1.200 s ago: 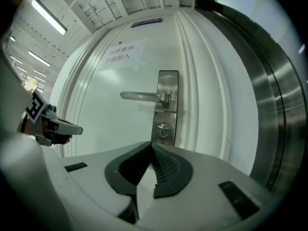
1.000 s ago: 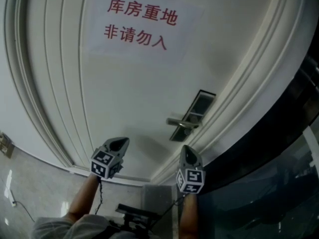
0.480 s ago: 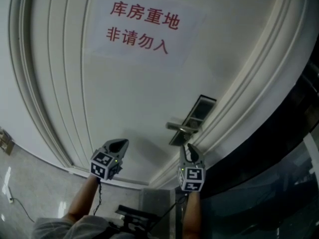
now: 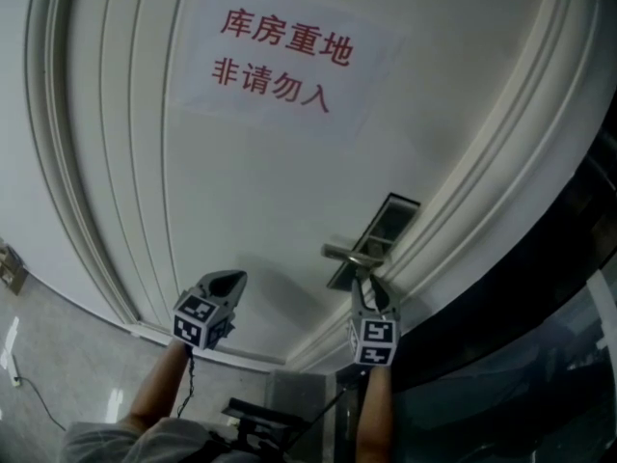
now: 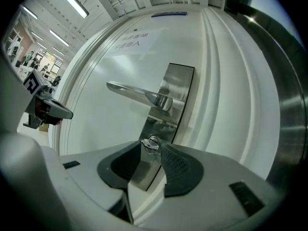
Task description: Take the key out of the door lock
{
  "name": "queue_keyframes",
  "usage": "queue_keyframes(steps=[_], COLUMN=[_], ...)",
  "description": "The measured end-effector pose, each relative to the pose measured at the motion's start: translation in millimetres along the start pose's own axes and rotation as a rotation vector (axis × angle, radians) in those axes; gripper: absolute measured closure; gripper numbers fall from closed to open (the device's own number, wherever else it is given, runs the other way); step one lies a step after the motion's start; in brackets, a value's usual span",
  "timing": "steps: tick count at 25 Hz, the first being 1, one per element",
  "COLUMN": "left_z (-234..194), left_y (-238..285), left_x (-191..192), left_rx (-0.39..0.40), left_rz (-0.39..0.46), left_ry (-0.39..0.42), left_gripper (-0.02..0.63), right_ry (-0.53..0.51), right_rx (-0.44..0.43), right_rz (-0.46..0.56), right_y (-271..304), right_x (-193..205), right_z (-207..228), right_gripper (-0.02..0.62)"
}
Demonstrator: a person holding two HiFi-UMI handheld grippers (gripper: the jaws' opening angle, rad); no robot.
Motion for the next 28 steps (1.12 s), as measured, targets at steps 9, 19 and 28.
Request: queue_keyframes(steps=[9,19,28], left_z=[0.3,-6.9,-5.0], left_y=[7.1,9.7,12.1], left_x=[0.9,3.6,6.2], left_rx=[-0.005,-0.027,-0.019], left_rz=[0.007,0.007,0.003], left_ry=[-0.010,-0.025,-0.034], left_gripper=[0.614,0.614,0.614], right_ry=[-0.093,-0.130,-0.189], right_rx=[-0.028,-0.040,-0.038], right_rz=[0.001,-0.024,-0.037], right_y=[8.1,14.2,12.9], right_x=[-3.1,-3.3,-3.4], right_z=[-2.2,-3.6,-4.3], right_gripper=[0.451,0.469,0.477])
Point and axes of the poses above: the fingertips, and each gripper's own axes: y forward along the fingers, z to its right, x out of its underside, the point moved 5 cm from there along -y, backward along the fingers, and after that the axes turned 9 degrees about z, right-handed, at the moved point
